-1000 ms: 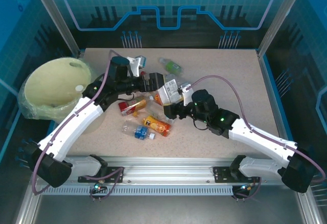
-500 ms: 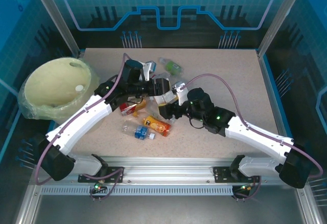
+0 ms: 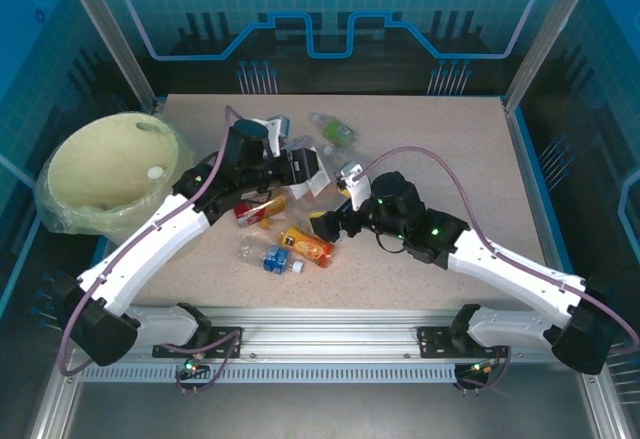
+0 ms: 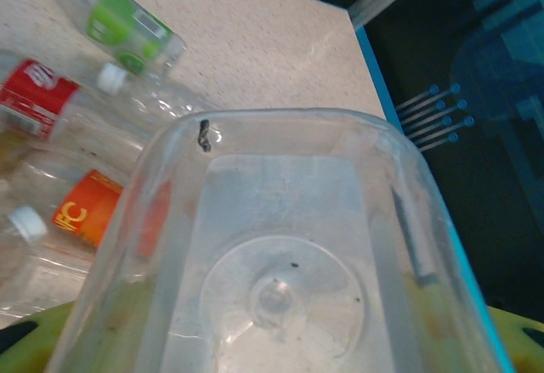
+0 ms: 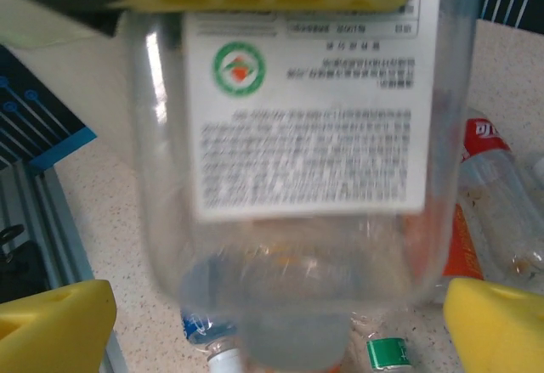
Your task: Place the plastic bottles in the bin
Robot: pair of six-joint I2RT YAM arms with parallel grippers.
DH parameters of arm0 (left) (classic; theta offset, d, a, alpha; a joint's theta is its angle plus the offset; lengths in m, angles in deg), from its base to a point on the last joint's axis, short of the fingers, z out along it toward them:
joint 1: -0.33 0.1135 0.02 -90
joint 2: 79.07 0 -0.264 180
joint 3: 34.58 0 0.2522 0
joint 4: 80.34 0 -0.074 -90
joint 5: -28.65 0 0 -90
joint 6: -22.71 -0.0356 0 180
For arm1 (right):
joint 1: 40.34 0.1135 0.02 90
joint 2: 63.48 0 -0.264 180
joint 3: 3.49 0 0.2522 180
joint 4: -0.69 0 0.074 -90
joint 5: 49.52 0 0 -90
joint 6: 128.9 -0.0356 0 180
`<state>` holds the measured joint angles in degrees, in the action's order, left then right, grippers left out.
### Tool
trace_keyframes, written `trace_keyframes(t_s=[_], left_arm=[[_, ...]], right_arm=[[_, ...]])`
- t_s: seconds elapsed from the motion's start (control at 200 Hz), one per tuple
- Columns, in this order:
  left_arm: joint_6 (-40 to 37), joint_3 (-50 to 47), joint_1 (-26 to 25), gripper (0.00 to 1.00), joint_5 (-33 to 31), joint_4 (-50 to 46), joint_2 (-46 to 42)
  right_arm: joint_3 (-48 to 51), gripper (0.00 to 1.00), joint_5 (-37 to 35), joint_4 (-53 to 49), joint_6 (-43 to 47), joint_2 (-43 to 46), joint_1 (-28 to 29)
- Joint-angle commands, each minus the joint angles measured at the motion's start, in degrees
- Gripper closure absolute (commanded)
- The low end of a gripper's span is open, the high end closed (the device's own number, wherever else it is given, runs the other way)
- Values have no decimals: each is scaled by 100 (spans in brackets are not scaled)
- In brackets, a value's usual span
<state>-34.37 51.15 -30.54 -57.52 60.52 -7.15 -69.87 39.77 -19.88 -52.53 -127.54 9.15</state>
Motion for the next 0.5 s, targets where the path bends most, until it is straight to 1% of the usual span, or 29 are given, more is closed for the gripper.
trace_keyframes(t_s=[0.0, 0.135, 0.18, 0.275, 0.365, 0.425, 0.49], left_arm=[[-167, 85, 227, 51, -506, -152, -362], [-344, 199, 398, 52, -1009, -326, -726], [-375, 217, 476, 52, -1122, -330, -865], [-436, 290, 620, 52, -1380, -387, -1130], [-419, 326, 789, 52, -1487, -379, -1382], [-514, 385, 884, 52, -1649, -420, -1522], [-674, 522, 970, 52, -1996, -539, -1621]], right_arm=[[57, 0, 76, -246, 484, 388, 77], [180, 0, -738, -323, 432, 675, 71], [191, 0, -1006, -259, 404, 746, 69], [533, 0, -1643, -99, 350, 845, 62], [727, 0, -2224, 10, 218, 892, 61], [832, 0, -2512, 53, 104, 933, 51], [917, 0, -2706, 136, 16, 985, 43]])
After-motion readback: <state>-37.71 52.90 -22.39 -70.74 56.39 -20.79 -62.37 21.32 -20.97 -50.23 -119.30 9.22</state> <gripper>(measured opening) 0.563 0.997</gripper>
